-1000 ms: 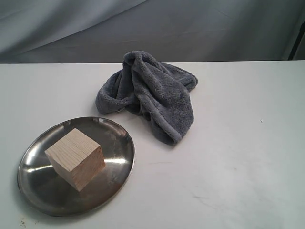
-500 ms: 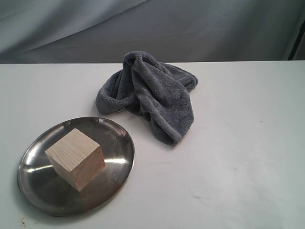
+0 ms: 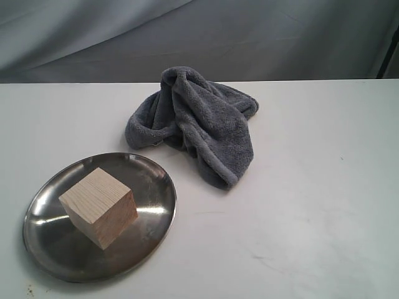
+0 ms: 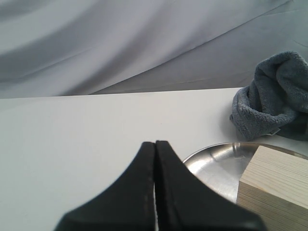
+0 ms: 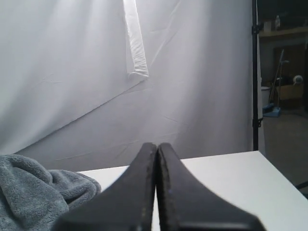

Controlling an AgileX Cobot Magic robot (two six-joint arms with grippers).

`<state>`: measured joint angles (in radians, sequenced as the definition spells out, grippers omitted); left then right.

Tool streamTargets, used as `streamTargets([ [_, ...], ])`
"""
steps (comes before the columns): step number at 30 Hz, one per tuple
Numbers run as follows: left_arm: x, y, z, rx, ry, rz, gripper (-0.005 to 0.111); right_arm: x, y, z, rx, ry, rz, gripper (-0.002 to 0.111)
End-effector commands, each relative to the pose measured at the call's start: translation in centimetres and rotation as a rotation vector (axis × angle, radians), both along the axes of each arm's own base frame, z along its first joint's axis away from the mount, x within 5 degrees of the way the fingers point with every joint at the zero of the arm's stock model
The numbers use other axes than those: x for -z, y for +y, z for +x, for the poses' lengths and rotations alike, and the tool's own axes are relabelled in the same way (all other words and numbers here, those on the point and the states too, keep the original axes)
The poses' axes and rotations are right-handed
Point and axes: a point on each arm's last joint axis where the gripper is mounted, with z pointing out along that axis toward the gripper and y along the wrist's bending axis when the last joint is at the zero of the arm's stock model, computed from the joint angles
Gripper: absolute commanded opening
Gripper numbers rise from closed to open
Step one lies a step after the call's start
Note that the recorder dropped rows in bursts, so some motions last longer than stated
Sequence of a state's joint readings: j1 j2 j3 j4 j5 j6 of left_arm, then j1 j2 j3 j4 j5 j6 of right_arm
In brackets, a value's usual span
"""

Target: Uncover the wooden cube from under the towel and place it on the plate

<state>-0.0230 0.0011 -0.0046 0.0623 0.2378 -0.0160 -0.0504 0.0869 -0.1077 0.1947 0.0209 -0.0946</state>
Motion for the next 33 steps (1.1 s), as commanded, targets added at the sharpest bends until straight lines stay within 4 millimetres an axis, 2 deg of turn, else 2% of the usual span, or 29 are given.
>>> streamTargets([
  [1, 0.1, 0.0, 0.0, 0.004, -0.006, -0.004, 0.0, 2.4, 0.0, -0.4, 0.005, 0.0, -0.069, 0.0],
  [6, 0.1, 0.0, 0.0, 0.004, -0.006, -0.004, 0.0, 3.7, 0.1, -0.3, -0.003, 0.09, -0.089, 0.0],
  [16, 0.1, 0.0, 0.0, 0.004, -0.006, -0.004, 0.0, 4.2, -0.1, -0.3, 0.015, 0.146, -0.249, 0.0],
  [23, 0.1, 0.0, 0.0, 0.004, -0.006, -0.004, 0.0, 5.8, 0.1, -0.5, -0.022, 0.319, -0.142, 0.0],
  [33, 0.1, 0.0, 0.0, 0.004, -0.006, -0.004, 0.0, 5.9, 0.1, -0.6, -0.023, 0.333, -0.142, 0.0],
])
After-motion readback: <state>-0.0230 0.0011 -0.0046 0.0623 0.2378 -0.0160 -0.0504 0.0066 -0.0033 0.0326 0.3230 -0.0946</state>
